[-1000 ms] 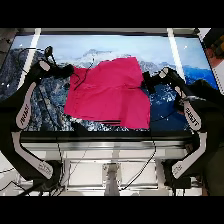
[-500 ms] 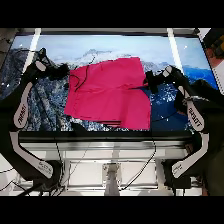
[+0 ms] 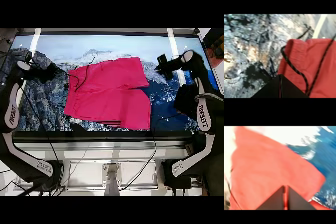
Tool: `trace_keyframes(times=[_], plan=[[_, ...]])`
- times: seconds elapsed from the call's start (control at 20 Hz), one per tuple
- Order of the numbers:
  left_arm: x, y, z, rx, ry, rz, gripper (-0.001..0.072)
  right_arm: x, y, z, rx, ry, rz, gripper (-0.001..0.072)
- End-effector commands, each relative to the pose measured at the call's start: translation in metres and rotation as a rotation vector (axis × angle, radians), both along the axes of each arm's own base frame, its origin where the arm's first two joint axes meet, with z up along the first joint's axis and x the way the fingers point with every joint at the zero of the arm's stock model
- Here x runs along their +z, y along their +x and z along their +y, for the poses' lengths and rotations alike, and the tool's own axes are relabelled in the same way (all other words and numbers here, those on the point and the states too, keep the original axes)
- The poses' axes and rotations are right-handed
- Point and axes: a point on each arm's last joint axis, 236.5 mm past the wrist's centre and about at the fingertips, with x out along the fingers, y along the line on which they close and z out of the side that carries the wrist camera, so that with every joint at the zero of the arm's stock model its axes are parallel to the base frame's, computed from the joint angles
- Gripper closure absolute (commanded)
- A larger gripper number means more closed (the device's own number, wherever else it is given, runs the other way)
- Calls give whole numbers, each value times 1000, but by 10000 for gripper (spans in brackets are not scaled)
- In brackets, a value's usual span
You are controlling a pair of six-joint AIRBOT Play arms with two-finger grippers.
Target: Fold the clothes and pants, and hang the long-sleeved shirts on hangers.
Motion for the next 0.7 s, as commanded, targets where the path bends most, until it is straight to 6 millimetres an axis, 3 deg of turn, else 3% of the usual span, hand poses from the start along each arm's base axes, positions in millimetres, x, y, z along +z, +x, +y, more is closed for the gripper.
trace_keyframes(times=[0.0, 0.15, 0.45, 0.65], plan=[[36, -17, -31, -196, -3, -77, 695, 37, 2, 1, 244, -143, -109, 706], [42, -49, -47, -228, 6, -58, 695, 30, -25, 14, 416, -178, -67, 708], [9, -157, -59, -166, -45, 60, 694, 42, -76, 71, 564, 18, -182, 708], [-6, -223, -76, -159, -86, 111, 693, 11, -137, 86, 501, 115, -176, 708]])
